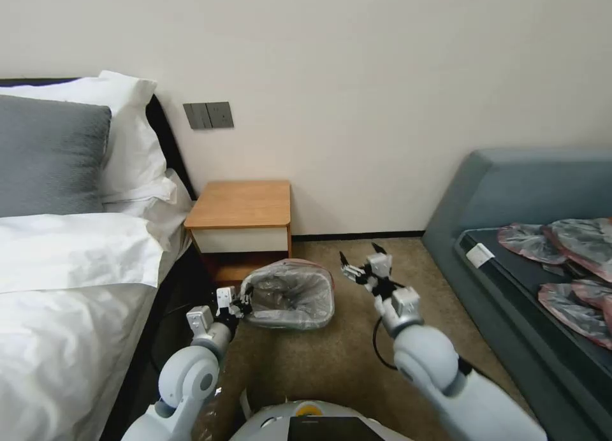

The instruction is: Pick up the garbage bag from the table and place it over the trash can.

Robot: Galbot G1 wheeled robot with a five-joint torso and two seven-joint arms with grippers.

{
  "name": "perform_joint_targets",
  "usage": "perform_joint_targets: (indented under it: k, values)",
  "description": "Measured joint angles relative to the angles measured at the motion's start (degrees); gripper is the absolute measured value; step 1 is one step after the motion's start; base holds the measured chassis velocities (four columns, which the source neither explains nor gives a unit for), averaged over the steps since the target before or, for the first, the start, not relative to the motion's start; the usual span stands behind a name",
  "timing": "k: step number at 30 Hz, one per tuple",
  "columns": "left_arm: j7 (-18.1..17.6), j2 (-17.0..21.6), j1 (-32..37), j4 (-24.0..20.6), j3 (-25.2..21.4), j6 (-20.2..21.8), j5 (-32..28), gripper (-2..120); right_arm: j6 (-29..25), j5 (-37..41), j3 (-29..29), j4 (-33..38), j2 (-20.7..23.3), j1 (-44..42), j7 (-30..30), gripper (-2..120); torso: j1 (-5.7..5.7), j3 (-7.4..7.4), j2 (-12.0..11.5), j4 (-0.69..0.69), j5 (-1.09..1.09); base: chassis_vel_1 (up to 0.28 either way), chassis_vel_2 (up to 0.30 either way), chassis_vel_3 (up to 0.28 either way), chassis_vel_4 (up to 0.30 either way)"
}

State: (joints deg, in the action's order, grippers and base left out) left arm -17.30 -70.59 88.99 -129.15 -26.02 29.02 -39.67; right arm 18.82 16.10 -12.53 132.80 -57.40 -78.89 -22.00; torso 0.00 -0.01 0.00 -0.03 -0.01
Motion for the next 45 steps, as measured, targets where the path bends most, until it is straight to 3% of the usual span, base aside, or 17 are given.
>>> perform_joint_targets:
  k: [4,8,11,23,45]
  values:
    - [0.0,-0.2,0.3,-0.1,0.1,-0.1,0.6,3,-3.7,-8.5,-4.4,1.0,-7.3,-6.3,4.2,100,0.00,0.00,0.0,0.03,0.00,0.000,0.000,0.000,0.000]
    - [-0.5,0.2,0.3,-0.4,0.9,-0.1,0.6,3,-6.1,-14.5,-5.7,2.1,-11.7,-10.3,6.7,100,0.00,0.00,0.0,0.03,0.00,0.000,0.000,0.000,0.000]
    - [-3.3,0.9,-0.5,-0.5,2.7,-0.1,0.4,3,-7.2,-17.6,-6.4,4.4,-14.9,-14.2,7.2,100,0.00,0.00,0.0,0.02,0.00,0.000,0.000,0.000,0.000]
    - [-8.2,0.2,-1.9,4.6,7.4,-0.3,-1.4,3,-8.3,-18.8,-7.5,5.9,-15.9,-17.4,7.0,100,0.00,0.00,0.0,0.02,0.01,0.000,0.000,0.000,0.000]
    - [-10.5,-0.9,-3.3,9.5,10.2,-0.3,-0.7,3,-8.8,-19.9,-6.5,6.4,-17.3,-19.5,6.5,100,0.00,0.00,0.0,0.03,0.01,0.000,0.000,0.000,0.000]
